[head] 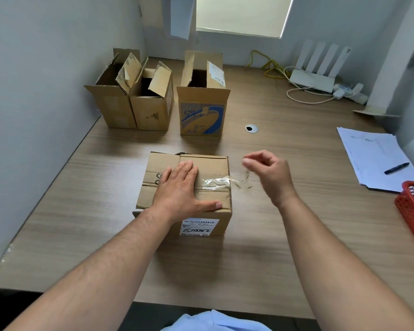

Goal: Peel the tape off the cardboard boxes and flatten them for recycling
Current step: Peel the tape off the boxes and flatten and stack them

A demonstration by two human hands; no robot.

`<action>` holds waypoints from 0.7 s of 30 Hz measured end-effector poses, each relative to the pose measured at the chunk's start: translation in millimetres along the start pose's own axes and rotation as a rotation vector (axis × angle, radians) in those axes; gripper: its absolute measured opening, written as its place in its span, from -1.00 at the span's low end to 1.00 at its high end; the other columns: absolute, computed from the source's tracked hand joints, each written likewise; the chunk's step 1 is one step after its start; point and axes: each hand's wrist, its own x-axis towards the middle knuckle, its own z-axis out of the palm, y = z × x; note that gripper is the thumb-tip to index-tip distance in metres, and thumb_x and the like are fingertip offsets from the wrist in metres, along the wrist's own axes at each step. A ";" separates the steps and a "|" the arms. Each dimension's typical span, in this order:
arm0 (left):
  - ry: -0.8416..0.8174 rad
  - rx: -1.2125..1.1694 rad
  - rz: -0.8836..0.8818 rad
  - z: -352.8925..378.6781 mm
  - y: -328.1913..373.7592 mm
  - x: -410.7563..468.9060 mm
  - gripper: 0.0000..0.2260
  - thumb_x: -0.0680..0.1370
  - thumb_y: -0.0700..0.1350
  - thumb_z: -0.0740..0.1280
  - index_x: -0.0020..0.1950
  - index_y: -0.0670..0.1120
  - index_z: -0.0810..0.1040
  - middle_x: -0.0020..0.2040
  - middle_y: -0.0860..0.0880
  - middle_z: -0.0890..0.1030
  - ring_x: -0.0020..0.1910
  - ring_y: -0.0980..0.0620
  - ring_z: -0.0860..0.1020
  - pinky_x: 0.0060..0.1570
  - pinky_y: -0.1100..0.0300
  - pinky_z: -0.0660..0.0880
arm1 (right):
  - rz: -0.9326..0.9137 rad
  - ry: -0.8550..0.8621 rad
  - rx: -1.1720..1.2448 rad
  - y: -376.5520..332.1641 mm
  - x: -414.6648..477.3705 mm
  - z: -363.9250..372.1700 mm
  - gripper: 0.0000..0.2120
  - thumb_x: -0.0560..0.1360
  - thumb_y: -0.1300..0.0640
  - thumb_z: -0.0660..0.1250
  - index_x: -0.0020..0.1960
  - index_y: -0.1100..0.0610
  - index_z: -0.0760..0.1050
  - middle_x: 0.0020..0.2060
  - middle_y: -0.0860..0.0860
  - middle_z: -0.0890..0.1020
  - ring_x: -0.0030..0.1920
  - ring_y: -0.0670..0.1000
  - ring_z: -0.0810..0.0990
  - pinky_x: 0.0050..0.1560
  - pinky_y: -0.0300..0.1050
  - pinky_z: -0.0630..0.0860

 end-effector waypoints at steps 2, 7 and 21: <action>0.004 0.001 -0.001 -0.2 0.1 1.3 0.06 0.29 0.56 0.10 0.59 -0.06 -0.06 0.60 0.01 -0.07 0.56 0.09 -0.15 0.51 0.05 -0.25 | -0.195 -0.118 -0.343 4.7 -5.0 11.9 -0.90 0.37 0.17 0.51 -0.13 0.08 0.64 -0.17 -0.01 0.60 -0.14 -0.06 0.54 -0.03 -0.22 0.45; 0.008 0.019 0.001 0.9 0.0 1.7 0.02 0.34 0.54 0.12 0.59 -0.06 -0.03 0.60 0.01 -0.06 0.56 0.08 -0.15 0.52 0.04 -0.22 | -0.464 -0.243 -0.751 14.4 -12.5 28.6 -0.85 0.36 0.06 0.50 -0.08 0.02 0.65 0.06 -0.02 0.56 0.15 0.02 0.43 0.11 -0.12 0.14; 0.002 0.017 -0.008 -0.1 1.6 -1.3 -0.01 0.37 0.50 0.14 0.59 -0.07 -0.04 0.60 0.01 -0.08 0.56 0.09 -0.16 0.52 0.04 -0.23 | -0.453 -0.344 -0.835 -2.4 -3.2 49.9 -0.75 0.53 0.02 0.32 0.19 -0.04 0.58 0.09 -0.02 0.52 0.20 0.03 0.37 0.23 -0.06 0.21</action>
